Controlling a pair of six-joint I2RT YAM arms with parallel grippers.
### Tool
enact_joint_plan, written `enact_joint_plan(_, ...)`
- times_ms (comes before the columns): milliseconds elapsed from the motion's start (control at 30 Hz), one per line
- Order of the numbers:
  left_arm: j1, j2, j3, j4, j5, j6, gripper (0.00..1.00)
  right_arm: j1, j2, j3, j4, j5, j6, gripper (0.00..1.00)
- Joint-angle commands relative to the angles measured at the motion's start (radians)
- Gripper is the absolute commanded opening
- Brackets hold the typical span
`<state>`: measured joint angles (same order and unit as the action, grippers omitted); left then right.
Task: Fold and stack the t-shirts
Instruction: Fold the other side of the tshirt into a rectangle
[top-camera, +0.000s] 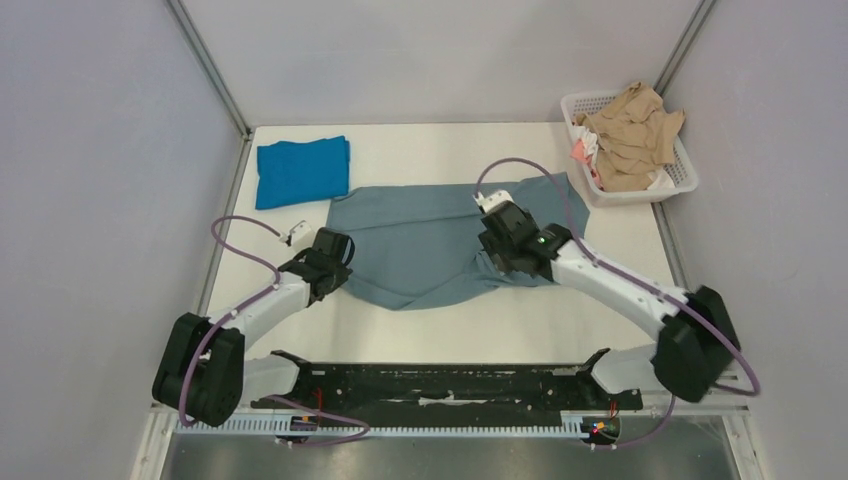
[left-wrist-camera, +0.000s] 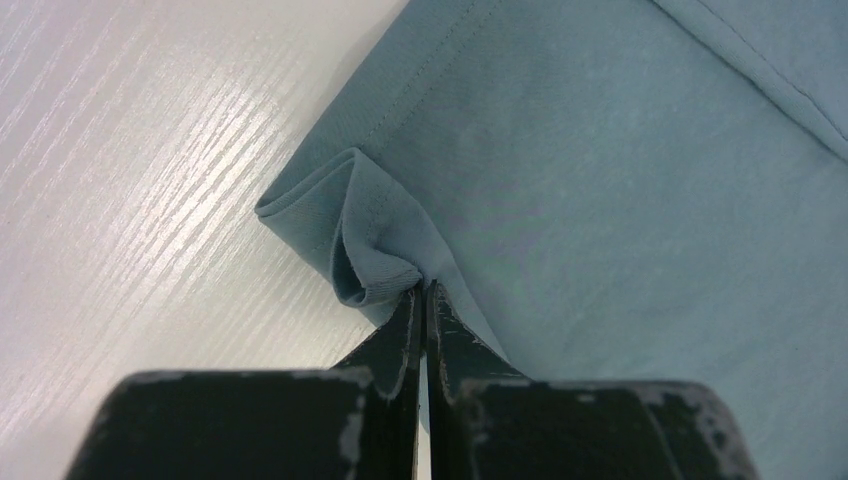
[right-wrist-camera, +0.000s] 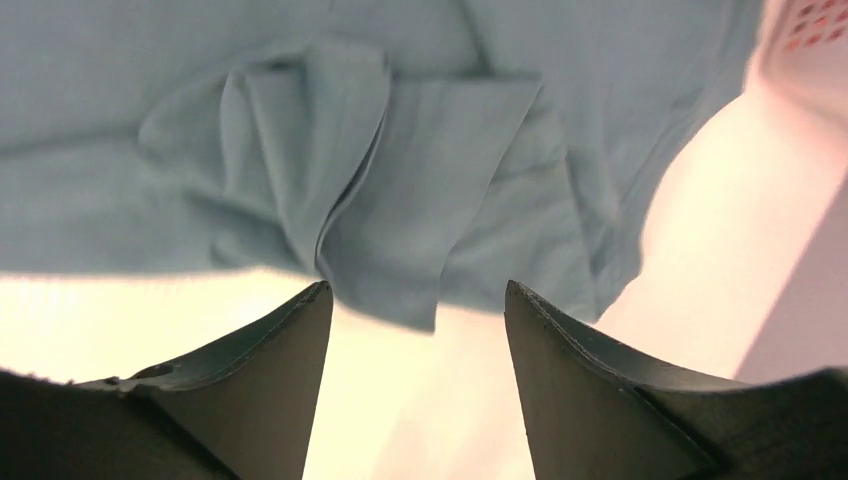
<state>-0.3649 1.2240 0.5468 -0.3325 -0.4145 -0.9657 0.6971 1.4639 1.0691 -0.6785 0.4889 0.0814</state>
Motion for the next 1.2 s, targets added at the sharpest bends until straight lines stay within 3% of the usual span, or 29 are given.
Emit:
enact_joint_plan(0, 0.008, -0.019, 0.007, 0.044, -0.002, 0.042, 0.02, 0.002, -0.194, -0.249, 0.197, -0.236, -0.049, 0.66)
enact_joint_plan(100, 0.008, -0.018, 0.01, 0.046, -0.002, 0.048, 0.02, -0.006, -0.195, -0.301, 0.309, -0.293, -0.127, 0.64)
enact_joint_plan(200, 0.008, -0.011, 0.012, 0.04, -0.004, 0.045, 0.02, -0.049, -0.105, -0.266, 0.323, -0.306, -0.128, 0.54)
enact_joint_plan(400, 0.009, 0.016, 0.025, 0.03, 0.0, 0.045, 0.02, -0.098, 0.002, -0.245, 0.354, -0.351, -0.135, 0.46)
enact_joint_plan(633, 0.01, 0.015, 0.029, 0.024, -0.005, 0.048, 0.02, -0.102, -0.017, -0.25, 0.351, -0.369, -0.101, 0.08)
enact_joint_plan(733, 0.009, 0.001, 0.028, 0.003, -0.016, 0.043, 0.02, -0.101, -0.077, -0.253, 0.256, -0.364, -0.052, 0.0)
enact_joint_plan(867, 0.009, -0.043, 0.012, -0.029, -0.013, 0.03, 0.02, -0.084, -0.203, -0.271, 0.088, -0.401, 0.004, 0.0)
enact_joint_plan(1033, 0.009, -0.137, -0.023, -0.112, 0.02, 0.008, 0.02, 0.092, -0.282, -0.245, -0.261, -0.43, 0.095, 0.0)
enact_joint_plan(1167, 0.008, -0.248, -0.076, -0.182, 0.052, -0.028, 0.02, 0.23, -0.374, -0.268, -0.398, -0.468, 0.243, 0.0)
